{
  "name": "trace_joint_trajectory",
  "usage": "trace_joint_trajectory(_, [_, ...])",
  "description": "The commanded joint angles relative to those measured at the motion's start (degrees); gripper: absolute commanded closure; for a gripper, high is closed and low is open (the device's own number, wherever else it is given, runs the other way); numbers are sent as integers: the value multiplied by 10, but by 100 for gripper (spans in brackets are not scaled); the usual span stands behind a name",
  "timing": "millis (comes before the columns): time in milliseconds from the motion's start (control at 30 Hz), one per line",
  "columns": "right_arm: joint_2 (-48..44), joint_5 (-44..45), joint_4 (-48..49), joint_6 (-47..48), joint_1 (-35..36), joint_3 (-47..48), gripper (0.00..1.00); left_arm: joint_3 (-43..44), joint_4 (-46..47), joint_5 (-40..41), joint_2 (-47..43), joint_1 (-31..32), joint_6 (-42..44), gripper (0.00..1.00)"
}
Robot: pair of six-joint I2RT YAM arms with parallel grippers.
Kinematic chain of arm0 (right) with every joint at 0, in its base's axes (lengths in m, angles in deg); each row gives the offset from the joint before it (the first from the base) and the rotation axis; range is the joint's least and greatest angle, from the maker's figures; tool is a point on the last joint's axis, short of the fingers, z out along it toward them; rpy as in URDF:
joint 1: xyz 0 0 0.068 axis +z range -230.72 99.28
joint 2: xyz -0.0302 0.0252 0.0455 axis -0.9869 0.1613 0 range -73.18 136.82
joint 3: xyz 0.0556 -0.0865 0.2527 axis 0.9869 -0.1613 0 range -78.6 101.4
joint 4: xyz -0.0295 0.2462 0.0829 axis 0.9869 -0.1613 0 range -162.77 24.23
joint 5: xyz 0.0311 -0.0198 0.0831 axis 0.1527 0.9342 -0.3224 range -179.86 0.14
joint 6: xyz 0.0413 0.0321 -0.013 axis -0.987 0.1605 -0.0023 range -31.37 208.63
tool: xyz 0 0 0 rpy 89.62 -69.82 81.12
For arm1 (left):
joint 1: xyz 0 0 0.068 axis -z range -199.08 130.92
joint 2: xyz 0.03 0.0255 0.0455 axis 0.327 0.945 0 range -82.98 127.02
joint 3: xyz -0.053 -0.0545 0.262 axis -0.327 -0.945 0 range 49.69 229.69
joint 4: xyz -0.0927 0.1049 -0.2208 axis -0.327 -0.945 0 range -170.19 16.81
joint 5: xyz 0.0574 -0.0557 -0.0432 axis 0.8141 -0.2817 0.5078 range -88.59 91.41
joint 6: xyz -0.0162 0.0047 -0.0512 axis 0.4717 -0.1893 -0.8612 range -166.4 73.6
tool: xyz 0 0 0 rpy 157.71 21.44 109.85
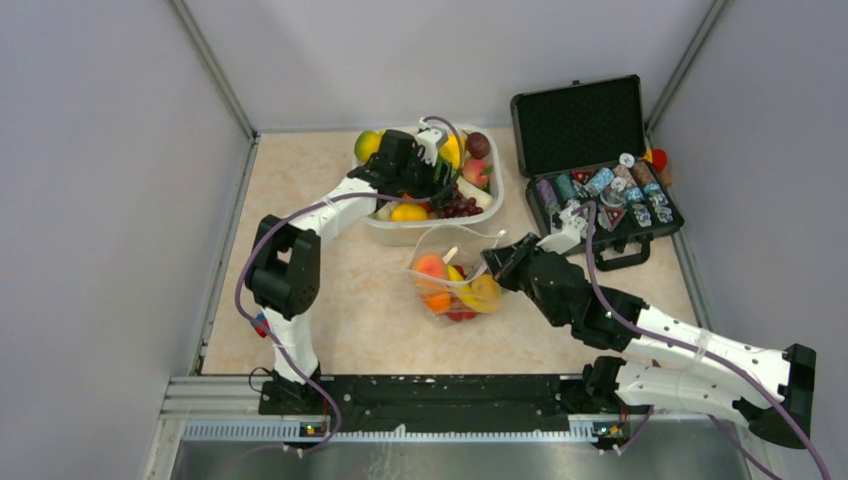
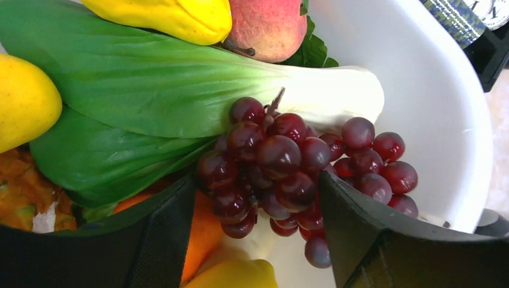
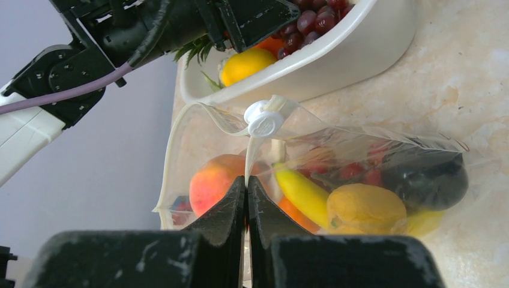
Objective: Place the food in the zip-top bag and seal the zipper
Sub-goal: Pick up the fake fruit from the zipper food storage bag.
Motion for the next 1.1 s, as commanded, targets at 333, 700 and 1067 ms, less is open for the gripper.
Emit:
trace_joint_trajectory(333, [-17,-4,31,3,4,-9,100,1,31,10,-23,3,-2,79])
trace_joint_trajectory(700, [-29,0,28,1,4,-16,100,-32,83,9,-102,2,3,91])
trace_joint_trajectory(1067, [-45,2,28,-1,4,-22,100,10,43,-21,-21,2,-7,100])
